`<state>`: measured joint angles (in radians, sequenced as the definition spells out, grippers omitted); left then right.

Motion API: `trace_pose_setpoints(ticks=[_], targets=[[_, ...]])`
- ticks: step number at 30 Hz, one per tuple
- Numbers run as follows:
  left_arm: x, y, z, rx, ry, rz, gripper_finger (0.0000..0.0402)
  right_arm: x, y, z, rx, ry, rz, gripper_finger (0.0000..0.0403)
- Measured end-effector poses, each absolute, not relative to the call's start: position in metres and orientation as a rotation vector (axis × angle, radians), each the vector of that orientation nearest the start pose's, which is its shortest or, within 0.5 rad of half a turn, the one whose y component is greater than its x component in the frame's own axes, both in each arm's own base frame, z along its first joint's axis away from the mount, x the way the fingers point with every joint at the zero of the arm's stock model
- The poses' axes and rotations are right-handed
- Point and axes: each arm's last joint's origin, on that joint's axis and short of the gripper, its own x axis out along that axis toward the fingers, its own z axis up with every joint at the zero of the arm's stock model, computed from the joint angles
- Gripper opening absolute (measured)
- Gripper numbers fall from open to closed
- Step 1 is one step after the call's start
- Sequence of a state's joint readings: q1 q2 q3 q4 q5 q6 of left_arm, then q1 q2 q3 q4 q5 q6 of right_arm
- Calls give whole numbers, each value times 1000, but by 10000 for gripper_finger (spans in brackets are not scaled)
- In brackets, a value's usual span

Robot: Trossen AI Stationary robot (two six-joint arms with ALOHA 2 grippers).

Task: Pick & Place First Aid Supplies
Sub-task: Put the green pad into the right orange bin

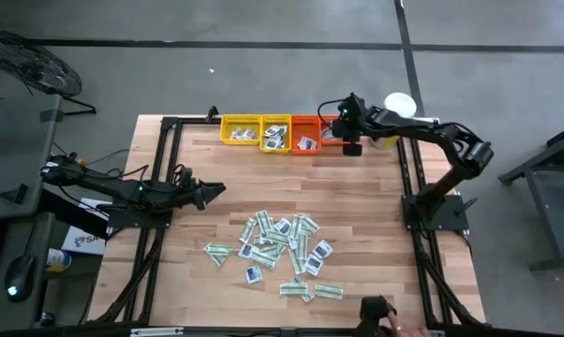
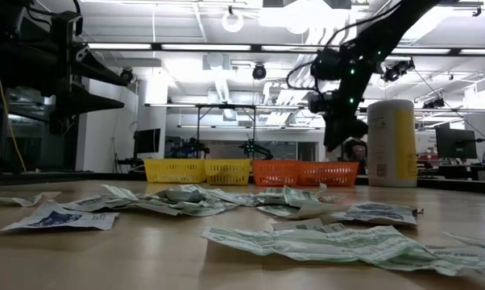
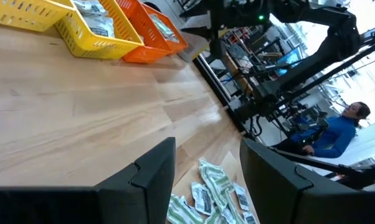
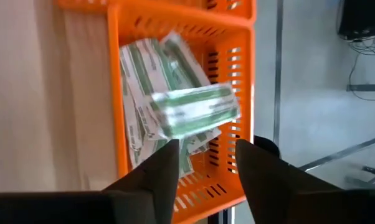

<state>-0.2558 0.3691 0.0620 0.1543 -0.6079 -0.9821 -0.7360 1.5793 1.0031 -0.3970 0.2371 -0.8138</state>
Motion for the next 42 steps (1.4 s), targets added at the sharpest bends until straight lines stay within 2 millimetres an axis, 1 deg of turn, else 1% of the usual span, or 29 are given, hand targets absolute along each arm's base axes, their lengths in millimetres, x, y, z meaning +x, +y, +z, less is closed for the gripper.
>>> trace_pose_setpoints(ticks=[4,8,11,18,23,25,28,33,37,40,42], targets=[[116,-14,168,-907,-38,378,179,229,-201,220,-375,1206,-478,170],[116,-14,167,-906,-33,378,179,230,-180,228,-202,1157,-515,178],[116,-14,166,-902,-17,374,179,234,-161,233,2,1091,-519,177],[116,-16,165,-897,29,328,179,253,-121,234,502,971,-399,161],[117,-16,164,-890,57,299,179,266,-89,234,757,957,-374,149],[117,-17,163,-885,71,290,179,270,-74,231,842,958,-405,146],[117,-18,163,-870,87,268,179,272,-52,220,935,958,-480,143],[117,-19,163,-851,109,231,179,277,-17,204,1039,882,-536,149],[117,-19,163,-852,119,211,179,275,8,192,1079,828,-554,170],[117,-20,163,-854,127,197,179,271,22,183,1125,791,-565,193],[117,-20,163,-853,128,195,179,270,31,177,1171,752,-536,208]])
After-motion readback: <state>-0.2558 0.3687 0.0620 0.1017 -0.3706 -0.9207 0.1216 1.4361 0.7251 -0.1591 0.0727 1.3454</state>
